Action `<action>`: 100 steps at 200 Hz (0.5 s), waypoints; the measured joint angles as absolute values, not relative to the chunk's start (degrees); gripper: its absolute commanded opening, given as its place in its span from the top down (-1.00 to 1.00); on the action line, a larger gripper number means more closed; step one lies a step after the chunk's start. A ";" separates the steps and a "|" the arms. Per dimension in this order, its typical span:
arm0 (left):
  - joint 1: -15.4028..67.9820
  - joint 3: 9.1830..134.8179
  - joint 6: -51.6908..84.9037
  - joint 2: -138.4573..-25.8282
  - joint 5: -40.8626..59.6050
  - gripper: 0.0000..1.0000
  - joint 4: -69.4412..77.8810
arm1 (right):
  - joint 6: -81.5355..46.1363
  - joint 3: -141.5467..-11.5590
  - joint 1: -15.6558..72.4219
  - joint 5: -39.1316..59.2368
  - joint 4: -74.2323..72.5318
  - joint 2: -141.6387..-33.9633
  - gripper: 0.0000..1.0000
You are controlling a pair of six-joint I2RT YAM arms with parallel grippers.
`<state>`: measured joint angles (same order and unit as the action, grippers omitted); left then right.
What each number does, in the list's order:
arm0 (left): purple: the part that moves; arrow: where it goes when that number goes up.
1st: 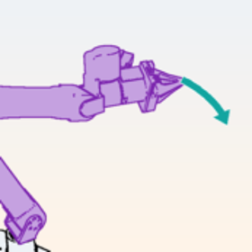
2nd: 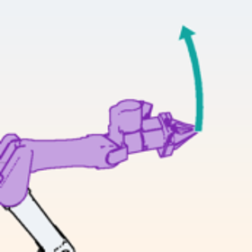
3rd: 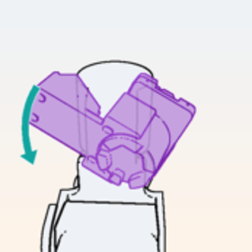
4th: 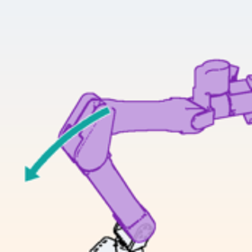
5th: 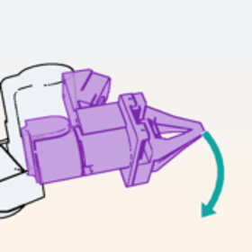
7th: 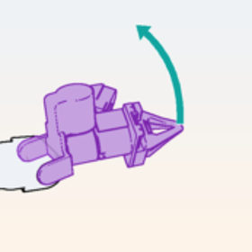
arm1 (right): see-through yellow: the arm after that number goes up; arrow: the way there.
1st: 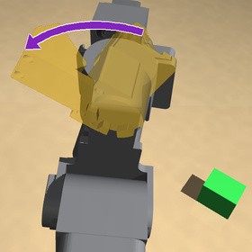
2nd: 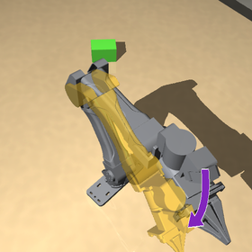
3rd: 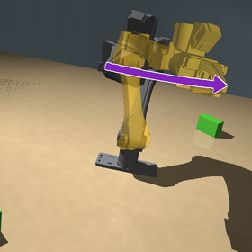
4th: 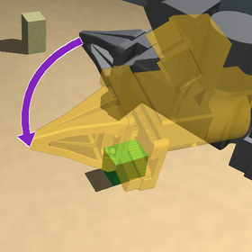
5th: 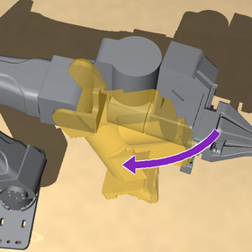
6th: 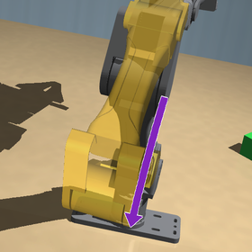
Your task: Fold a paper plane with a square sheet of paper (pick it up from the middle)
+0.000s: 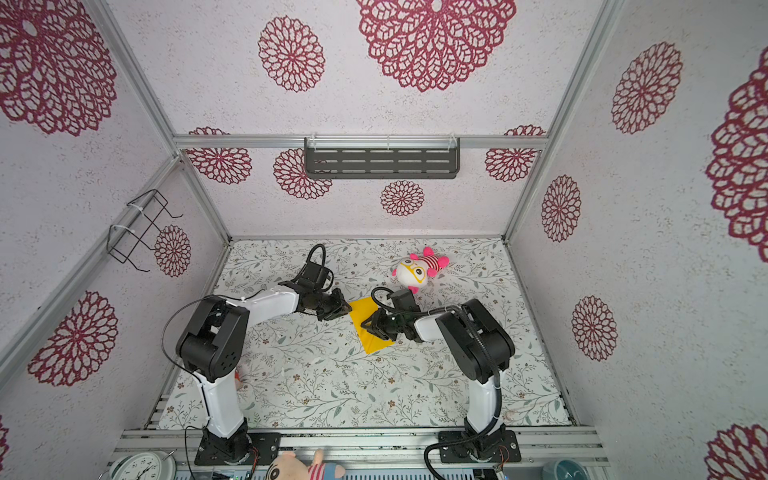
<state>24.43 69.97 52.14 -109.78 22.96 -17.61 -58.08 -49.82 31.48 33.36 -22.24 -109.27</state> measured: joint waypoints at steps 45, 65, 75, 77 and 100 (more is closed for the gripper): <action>25.23 68.47 52.14 -107.59 23.05 0.55 -16.80 | -58.04 -50.26 31.51 33.54 -21.65 -109.25 0.23; 26.79 67.83 52.10 -107.59 23.27 0.58 -16.75 | -57.95 -50.37 31.51 33.61 -21.41 -109.21 0.21; 27.62 67.53 52.10 -107.59 23.38 0.59 -16.67 | -57.89 -50.39 31.55 33.50 -21.32 -109.16 0.21; 27.75 67.46 52.10 -107.59 23.40 0.60 -16.69 | -57.89 -50.39 31.55 33.50 -21.32 -109.16 0.21; 29.08 66.85 52.18 -107.59 23.51 0.66 -16.56 | -57.58 -50.41 31.59 33.28 -21.08 -109.14 0.32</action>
<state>29.08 66.85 52.18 -107.59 23.51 -16.56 -57.58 -50.41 31.59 33.28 -21.08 -109.14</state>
